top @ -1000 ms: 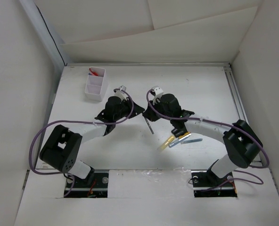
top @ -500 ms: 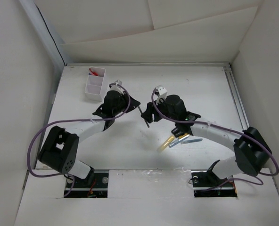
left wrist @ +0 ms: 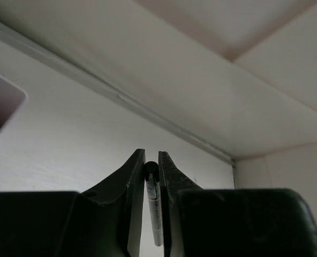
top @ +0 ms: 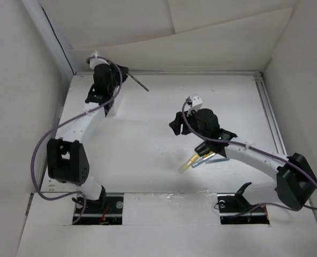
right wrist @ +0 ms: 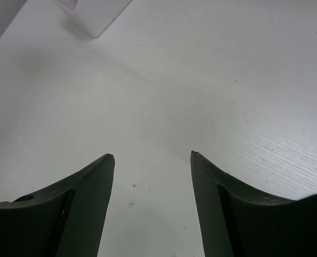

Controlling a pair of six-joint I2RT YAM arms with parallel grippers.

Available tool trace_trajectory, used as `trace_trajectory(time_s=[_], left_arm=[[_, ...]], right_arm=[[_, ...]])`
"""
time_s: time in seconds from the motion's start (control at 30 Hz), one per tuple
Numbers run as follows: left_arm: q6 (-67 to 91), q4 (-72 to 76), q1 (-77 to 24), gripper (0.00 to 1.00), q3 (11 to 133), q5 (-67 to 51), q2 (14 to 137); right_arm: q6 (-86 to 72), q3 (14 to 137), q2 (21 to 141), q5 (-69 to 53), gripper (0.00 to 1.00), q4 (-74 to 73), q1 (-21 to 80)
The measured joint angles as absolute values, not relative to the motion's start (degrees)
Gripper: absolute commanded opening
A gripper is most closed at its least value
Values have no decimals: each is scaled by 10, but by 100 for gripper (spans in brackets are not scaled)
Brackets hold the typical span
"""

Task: Sort the stationery into containers
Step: Place the stationery into the container

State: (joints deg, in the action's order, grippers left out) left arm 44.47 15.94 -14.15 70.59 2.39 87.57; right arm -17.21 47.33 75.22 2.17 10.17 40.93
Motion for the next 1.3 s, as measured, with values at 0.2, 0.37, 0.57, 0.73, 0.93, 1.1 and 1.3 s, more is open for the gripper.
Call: trace_trajectory(time_s=[0.2, 0.37, 0.57, 0.73, 0.93, 1.1, 1.3], left_arm=[[447, 89, -37, 0, 882, 39, 1014], [411, 17, 13, 0, 967, 97, 1087], [357, -13, 24, 0, 1000, 164, 1091], [328, -8, 21, 0, 1054, 189, 1109], [315, 1, 20, 0, 1064, 200, 1140], [308, 17, 19, 0, 1038, 200, 1157], [298, 52, 7, 0, 1010, 203, 1159]], right_arm=[[-179, 463, 753, 38, 65, 94, 409], [-180, 460, 750, 41, 64, 94, 409], [-182, 460, 753, 40, 64, 94, 409], [-182, 460, 759, 33, 64, 94, 409], [-182, 460, 759, 32, 64, 94, 409], [-182, 460, 763, 31, 64, 94, 409], [-182, 460, 763, 28, 64, 94, 409]])
